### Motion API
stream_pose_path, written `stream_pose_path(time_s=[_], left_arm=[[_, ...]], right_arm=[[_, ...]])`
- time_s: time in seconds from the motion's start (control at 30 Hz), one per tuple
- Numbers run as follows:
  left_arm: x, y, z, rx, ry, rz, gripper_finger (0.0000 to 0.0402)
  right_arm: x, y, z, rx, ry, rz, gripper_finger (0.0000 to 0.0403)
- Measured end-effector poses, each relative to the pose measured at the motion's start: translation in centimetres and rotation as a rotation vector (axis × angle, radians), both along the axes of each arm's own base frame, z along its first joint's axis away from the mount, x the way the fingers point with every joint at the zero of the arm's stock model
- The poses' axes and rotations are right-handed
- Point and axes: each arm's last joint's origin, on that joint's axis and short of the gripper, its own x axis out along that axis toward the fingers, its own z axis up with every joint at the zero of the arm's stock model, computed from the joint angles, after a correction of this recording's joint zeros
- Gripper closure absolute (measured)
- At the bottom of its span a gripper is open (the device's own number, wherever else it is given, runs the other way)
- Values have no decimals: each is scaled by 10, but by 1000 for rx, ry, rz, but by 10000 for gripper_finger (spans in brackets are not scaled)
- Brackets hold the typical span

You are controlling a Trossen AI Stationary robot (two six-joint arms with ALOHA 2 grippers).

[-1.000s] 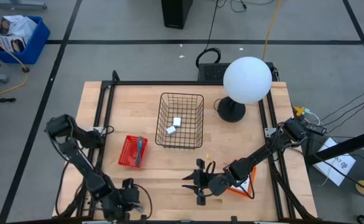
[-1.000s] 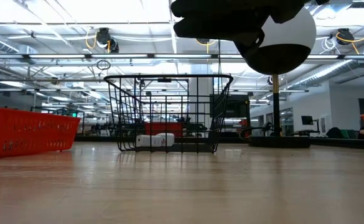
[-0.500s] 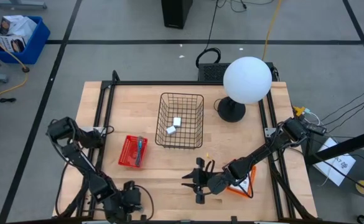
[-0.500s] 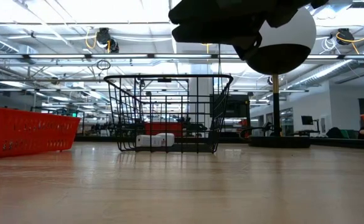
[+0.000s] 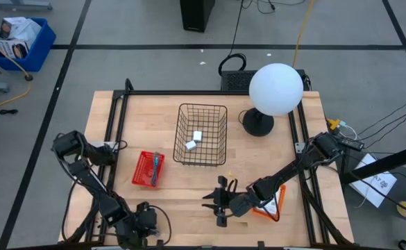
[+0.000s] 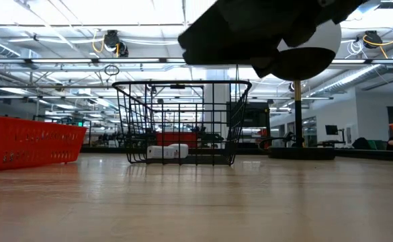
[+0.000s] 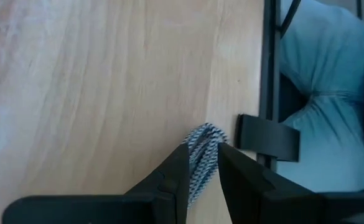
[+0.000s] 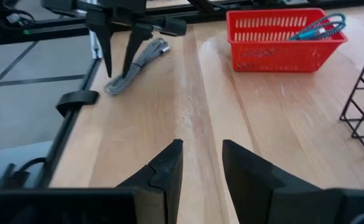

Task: Pick and place items into bin
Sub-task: Put the black charger cable into the red basket

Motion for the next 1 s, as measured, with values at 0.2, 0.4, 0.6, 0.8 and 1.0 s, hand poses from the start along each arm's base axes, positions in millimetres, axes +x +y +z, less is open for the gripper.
stream_pose_path(time_s=[0.2, 0.4, 0.6, 0.8, 1.0], left_arm=[[-9, 1, -4, 83, 20, -37, 313], [-14, -2, -5, 133, -14, -115, 313], [-15, -4, -3, 111, -28, -107, 313], [-17, -9, 2, 61, -41, -146, 313], [-23, -11, 1, 42, 12, -175, 314]], right_arm=[[2, -1, -5, 11, 3, -12, 298], [3, -1, -3, 22, -13, -12, 298], [3, -1, -3, 22, -13, -12, 298], [3, -1, -3, 23, -14, -12, 298], [3, -1, -3, 21, -17, -10, 298]])
